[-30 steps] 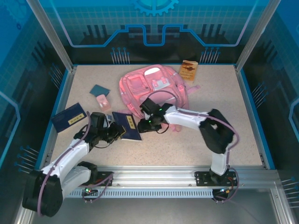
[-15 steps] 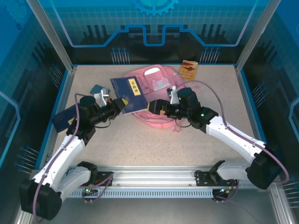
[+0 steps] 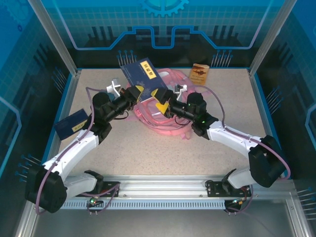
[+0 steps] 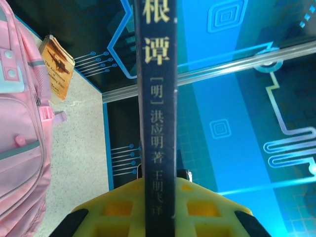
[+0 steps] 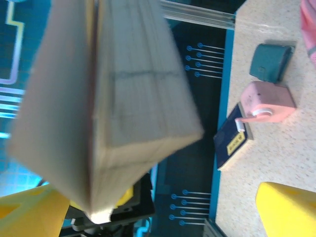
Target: Pack the student bag
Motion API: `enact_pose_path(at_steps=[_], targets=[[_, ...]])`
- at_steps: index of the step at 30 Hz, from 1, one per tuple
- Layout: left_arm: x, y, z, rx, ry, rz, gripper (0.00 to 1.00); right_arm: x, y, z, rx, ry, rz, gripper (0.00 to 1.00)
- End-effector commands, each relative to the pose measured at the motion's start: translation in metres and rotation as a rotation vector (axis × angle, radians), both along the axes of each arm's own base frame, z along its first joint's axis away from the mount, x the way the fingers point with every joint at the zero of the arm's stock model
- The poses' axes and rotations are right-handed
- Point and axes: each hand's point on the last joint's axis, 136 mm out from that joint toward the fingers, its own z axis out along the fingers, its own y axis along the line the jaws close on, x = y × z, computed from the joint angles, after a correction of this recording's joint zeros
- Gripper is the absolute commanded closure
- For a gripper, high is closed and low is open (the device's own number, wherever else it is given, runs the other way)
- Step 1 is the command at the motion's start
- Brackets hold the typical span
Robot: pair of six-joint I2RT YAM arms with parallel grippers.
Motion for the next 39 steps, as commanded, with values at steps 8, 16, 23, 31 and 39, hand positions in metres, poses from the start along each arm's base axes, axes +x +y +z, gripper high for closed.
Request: enact_pose_path(at_steps=[8,16,23,31,39], targets=[[-0.007,-0.003,0.033,-0.068,-0.087,0.008,1.00,0.023,0.013,0.042,0.187,-0.075,-0.025,0.35],[-0.010,-0.009,0.031,-0.048,-0.058,-0.019,1.00,0.023,0.011,0.034,0.173,-0.048,-0.056,0.73],[-0.014,-0.012,-0.011,0.095,0.043,-0.047,0.48,0.016,-0.014,-0.006,-0.083,-0.005,-0.149,0.94],[-0.032,-0.016,-0.091,0.495,0.102,-0.155,0.13,-0.014,-0.110,-0.041,-0.637,-0.037,-0.291,0.95],[-0.035,-0.048,-0.141,0.957,0.079,-0.338,0.04,-0.059,-0.223,-0.072,-0.894,0.081,-0.371,0.96]])
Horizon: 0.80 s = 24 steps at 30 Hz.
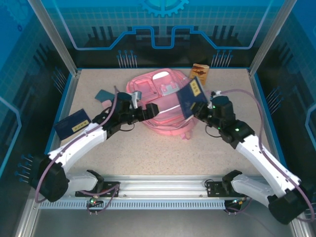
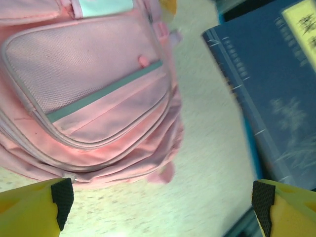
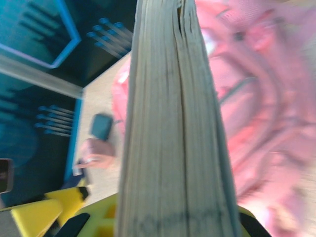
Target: Pack the student bag
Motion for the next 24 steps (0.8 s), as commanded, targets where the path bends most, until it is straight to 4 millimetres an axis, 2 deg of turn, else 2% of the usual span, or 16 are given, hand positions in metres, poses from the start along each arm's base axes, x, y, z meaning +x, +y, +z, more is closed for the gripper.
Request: enact_pose_path(at_steps=[1,5,11,15,17,24], targets=[[-0.002,-0.009,-0.024,0.281,-0.053,-0.150,0.04,-0.033,-0.044,-0.032,-0.175,0.114,-0.006,0.96],[0.013,-0.030,-0.039,0.466,-0.092,-0.255,0.03,-0.048,-0.073,-0.036,-0.182,0.157,-0.043,0.95],[0.029,-0.062,-0.069,0.666,-0.103,-0.431,0.06,-0.054,-0.083,-0.059,-0.075,0.233,-0.049,0.94],[0.042,-0.069,-0.092,0.776,-0.055,-0.496,0.30,-0.052,-0.083,-0.063,-0.032,0.233,-0.062,0.94],[0.048,-0.071,-0.101,0.814,-0.043,-0.526,0.33,-0.051,-0.082,-0.065,-0.024,0.233,-0.056,0.94],[0.052,-0.081,-0.124,0.881,-0.023,-0.635,0.25,-0.043,-0.076,-0.067,-0.006,0.235,-0.017,0.94]])
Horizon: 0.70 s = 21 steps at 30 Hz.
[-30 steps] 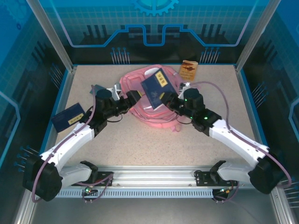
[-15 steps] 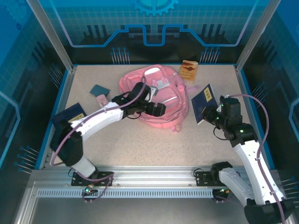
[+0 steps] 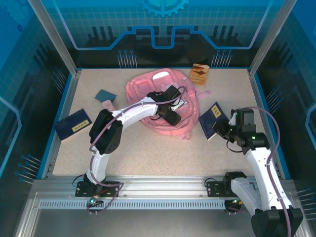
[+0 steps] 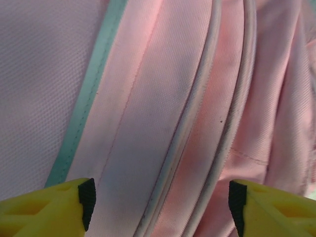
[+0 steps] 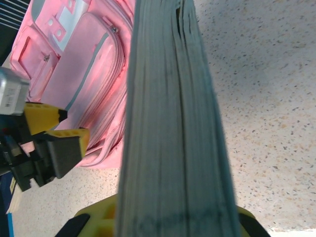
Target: Pack the student bag
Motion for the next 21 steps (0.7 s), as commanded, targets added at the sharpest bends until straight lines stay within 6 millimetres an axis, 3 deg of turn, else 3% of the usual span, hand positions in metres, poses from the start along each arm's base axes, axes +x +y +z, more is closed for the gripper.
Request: enact_pose_path(at_steps=[1,3,5,12,14,21], targets=[[-0.002,0.003,-0.004,0.085,0.011,-0.062,0.26,0.010,0.004,0.012,0.028,-0.058,0.033,0.94],[0.002,0.005,-0.008,0.108,0.006,-0.056,0.32,0.010,0.005,0.013,0.040,-0.060,0.031,0.94],[0.008,0.007,-0.010,0.136,-0.012,-0.048,0.43,0.010,0.006,0.014,0.049,-0.068,0.030,0.94],[0.014,0.008,-0.011,0.166,-0.026,-0.054,0.49,0.007,0.006,0.023,0.034,-0.081,0.038,0.94],[0.014,0.009,-0.011,0.174,-0.026,-0.062,0.55,0.005,0.005,0.028,0.029,-0.090,0.036,0.94],[0.019,0.009,0.006,0.164,-0.078,-0.060,0.80,-0.005,0.006,0.038,0.033,-0.109,0.044,0.93]])
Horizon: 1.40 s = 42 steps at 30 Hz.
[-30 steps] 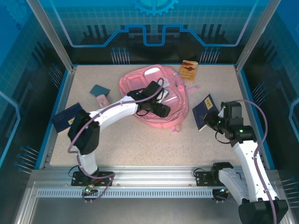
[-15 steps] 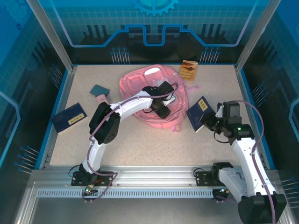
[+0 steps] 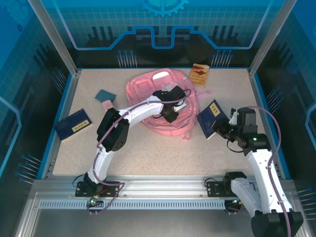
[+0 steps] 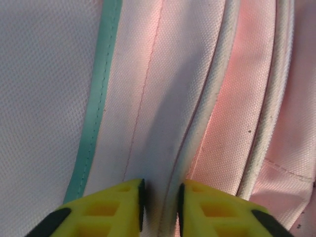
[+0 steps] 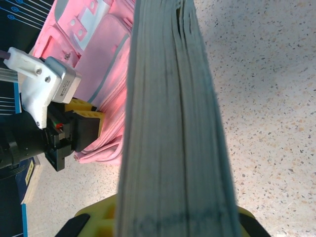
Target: Pack the student bag
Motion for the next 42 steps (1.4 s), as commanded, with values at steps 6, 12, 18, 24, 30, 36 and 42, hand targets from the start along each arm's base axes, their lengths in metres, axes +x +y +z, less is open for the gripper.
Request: enact_pose_path(at_steps=[6,12,18,24,30,36,42], targets=[[0.022,0.006,0.092,-0.107,-0.270,0.071,0.95,-0.012,0.011,0.034,0.051,-0.090,0.063,0.93],[0.035,0.022,0.185,-0.261,-0.592,0.178,0.99,-0.015,0.030,0.041,0.159,-0.110,0.140,0.93],[0.035,0.019,0.232,-0.397,-0.693,0.213,1.00,-0.011,0.053,0.038,0.289,-0.111,0.193,0.92],[0.033,0.013,0.244,-0.464,-0.713,0.224,1.00,0.014,0.084,0.030,0.414,-0.096,0.199,0.91],[0.028,0.011,0.241,-0.496,-0.700,0.225,1.00,0.062,0.111,0.027,0.466,-0.089,0.141,0.91],[0.025,0.014,0.244,-0.516,-0.702,0.240,1.00,0.110,0.142,0.025,0.521,-0.112,0.122,0.92],[0.027,0.013,0.246,-0.526,-0.704,0.259,1.00,0.147,0.158,0.040,0.538,-0.214,0.097,0.91]])
